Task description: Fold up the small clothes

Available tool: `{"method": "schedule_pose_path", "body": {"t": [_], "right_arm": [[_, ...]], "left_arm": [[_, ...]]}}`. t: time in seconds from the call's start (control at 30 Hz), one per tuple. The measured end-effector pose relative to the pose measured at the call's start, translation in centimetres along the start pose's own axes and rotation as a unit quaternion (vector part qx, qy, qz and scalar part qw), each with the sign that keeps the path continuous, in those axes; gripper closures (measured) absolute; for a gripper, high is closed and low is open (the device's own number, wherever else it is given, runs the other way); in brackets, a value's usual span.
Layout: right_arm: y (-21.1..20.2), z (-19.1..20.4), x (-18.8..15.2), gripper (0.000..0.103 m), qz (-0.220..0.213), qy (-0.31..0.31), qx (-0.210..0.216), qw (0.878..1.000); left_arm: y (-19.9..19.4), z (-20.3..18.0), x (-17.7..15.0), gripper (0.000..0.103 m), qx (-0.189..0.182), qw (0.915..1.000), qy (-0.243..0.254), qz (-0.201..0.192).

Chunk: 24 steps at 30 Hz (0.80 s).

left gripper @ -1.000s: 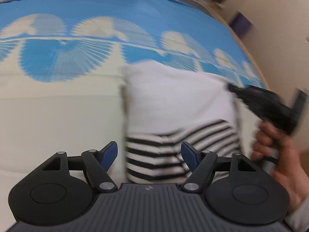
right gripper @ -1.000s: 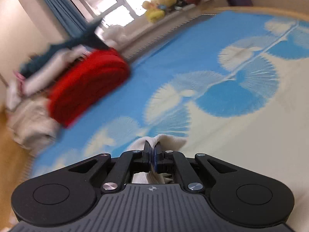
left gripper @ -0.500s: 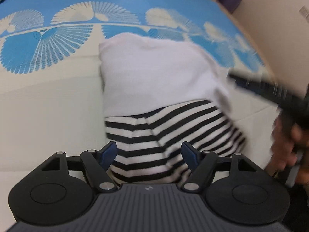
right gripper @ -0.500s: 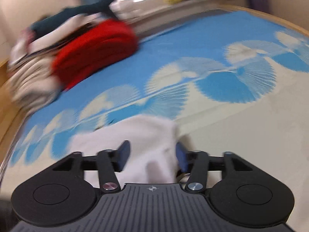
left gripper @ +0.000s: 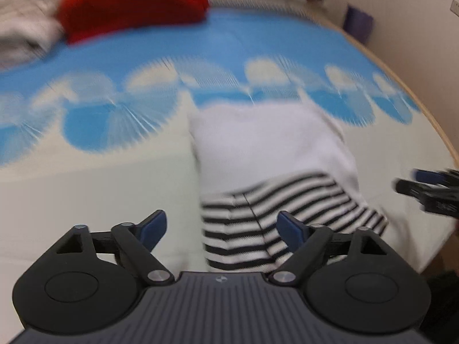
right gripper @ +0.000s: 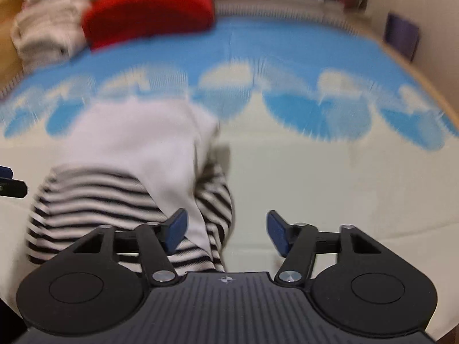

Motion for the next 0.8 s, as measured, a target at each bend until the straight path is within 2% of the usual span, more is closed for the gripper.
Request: {"method": "schedule_pose_path", "body": {"t": [0.03,0.1,0.2,0.3,0.37,0.4,0.57,0.7,0.8], "right_arm": [[-1.5,0.1,-0.3,0.019,-0.020,0.004,-0.005,1.000],[-4.0,0.6,-0.9,0.008,-0.048,0.009,-0.022,0.999],[-7.1,1.6,-2.6,0.008,-0.074,0.026,-0.023,0.997],[-9.2,2.8,-4.2,0.008,-0.088,0.042,-0.010,0.995],[-9.9,3.8,-5.3,0.008,-0.082,0.043,-0.009,0.996],[-10.2,4.3,-5.9,0.008,-0.080,0.044,-0.008,0.996],[-11.9,6.2,-6.9,0.008,-0.085,0.030,-0.008,0.996],[-12.2,7.2,-7.0,0.008,-0.087,0.015,-0.009,0.996],[-11.8,7.7,-7.0,0.010,-0.081,0.005,-0.008,0.997]], "left_arm": [[-1.3,-0.1,-0.2,0.005,0.010,0.9998,0.000,-0.019],[-4.1,-0.8,-1.7,0.001,0.023,0.9982,-0.008,-0.056],[-6.7,-1.6,-5.3,0.001,0.023,0.9964,-0.038,-0.072],[-7.5,-2.2,-10.0,0.001,0.023,0.9938,-0.087,-0.066],[-7.5,-2.7,-12.2,0.001,0.039,0.9943,-0.090,-0.043],[-7.8,-3.1,-12.8,0.001,0.042,0.9946,-0.088,-0.035],[-9.6,-4.0,-14.3,0.001,0.032,0.9942,-0.088,-0.053],[-8.9,-3.9,-14.8,0.001,0.026,0.9935,-0.103,-0.041],[-7.9,-3.9,-14.5,0.001,0.039,0.9933,-0.099,-0.045]]}}
Point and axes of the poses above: each gripper's, at about its wrist camera, not at the fingertips, and y roughly the way its jaws point, z to its left, x to its top, the point moved 3 cm from there along y, roughly the way its jaws point, and after that the axes turned 10 degrees about -y, right-handed, at the moved point
